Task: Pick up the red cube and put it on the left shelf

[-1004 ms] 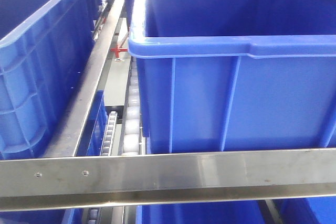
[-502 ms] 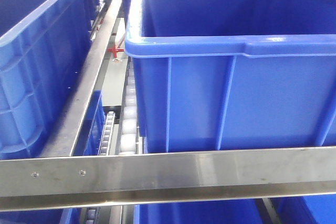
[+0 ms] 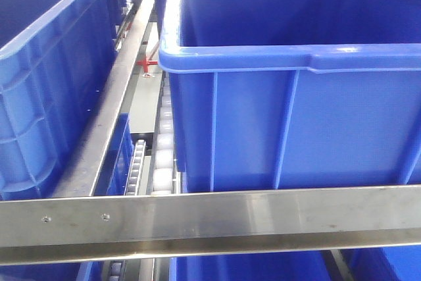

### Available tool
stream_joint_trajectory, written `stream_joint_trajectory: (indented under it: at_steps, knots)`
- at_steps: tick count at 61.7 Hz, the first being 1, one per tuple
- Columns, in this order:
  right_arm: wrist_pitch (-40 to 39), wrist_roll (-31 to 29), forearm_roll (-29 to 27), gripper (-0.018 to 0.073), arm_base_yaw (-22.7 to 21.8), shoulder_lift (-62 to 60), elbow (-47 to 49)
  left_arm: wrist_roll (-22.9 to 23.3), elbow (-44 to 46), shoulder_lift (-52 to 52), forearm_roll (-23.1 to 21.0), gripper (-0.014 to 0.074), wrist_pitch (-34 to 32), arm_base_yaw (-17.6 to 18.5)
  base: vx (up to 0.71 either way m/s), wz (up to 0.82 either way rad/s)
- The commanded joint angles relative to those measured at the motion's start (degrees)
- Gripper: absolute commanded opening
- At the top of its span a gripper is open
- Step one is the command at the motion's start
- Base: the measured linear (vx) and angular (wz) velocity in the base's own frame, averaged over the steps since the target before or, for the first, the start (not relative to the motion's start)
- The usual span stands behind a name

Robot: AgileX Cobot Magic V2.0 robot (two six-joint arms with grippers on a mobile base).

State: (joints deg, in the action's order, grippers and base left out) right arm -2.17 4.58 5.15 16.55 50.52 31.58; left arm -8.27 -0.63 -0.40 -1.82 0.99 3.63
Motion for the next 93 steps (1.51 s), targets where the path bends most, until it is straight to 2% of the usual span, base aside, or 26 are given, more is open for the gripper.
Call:
stream_joint_trajectory:
  at_steps: [1, 9, 14, 20, 34, 51, 61, 93]
  knots:
    - [-2.7, -0.7, 0.8, 0.005, 0.0, -2.4, 1.7, 0.0, -1.3, 0.5, -0.6, 0.0106, -4.7, -0.1, 0.0, 0.0]
    - [3.9, -0.7, 0.8, 0.005, -1.3, -7.3, 1.6, 0.0, -1.3, 0.5, -0.6, 0.0106, -4.7, -0.1, 0.02, 0.14]
    - [4.8, -0.7, 0.8, 0.005, -2.5, -10.8, 0.4, 0.0, -1.3, 0.5, -0.6, 0.0106, -4.7, -0.1, 0.0, 0.0]
    - [2.2, -0.7, 0.8, 0.005, -4.7, -15.6, -4.1, 0.0, -1.3, 0.5, -0.6, 0.0106, -4.7, -0.1, -0.03, -0.15]
    - [-9.3, -0.7, 0.8, 0.005, -9.2, -29.0, -19.0, 0.0, -1.3, 0.5, -0.6, 0.0106, -4.7, -0.1, 0.0, -0.01]
    - [-10.7, -0.6, -0.6, 0.005, -12.1, -46.2, -31.9, 0.0, -1.3, 0.5, -0.6, 0.0106, -4.7, -0.1, 0.0, 0.0]
    - [-5.0, -0.6, -0.9, 0.005, -12.8, -52.3, -31.8, 0.0, -1.3, 0.5, -0.6, 0.0106, -4.7, -0.1, 0.0, 0.0]
    - [-5.2, -0.6, -1.0, 0.005, -12.9, -52.1, -31.8, 0.0, -1.3, 0.5, -0.6, 0.0106, -4.7, -0.1, 0.01, 0.04]
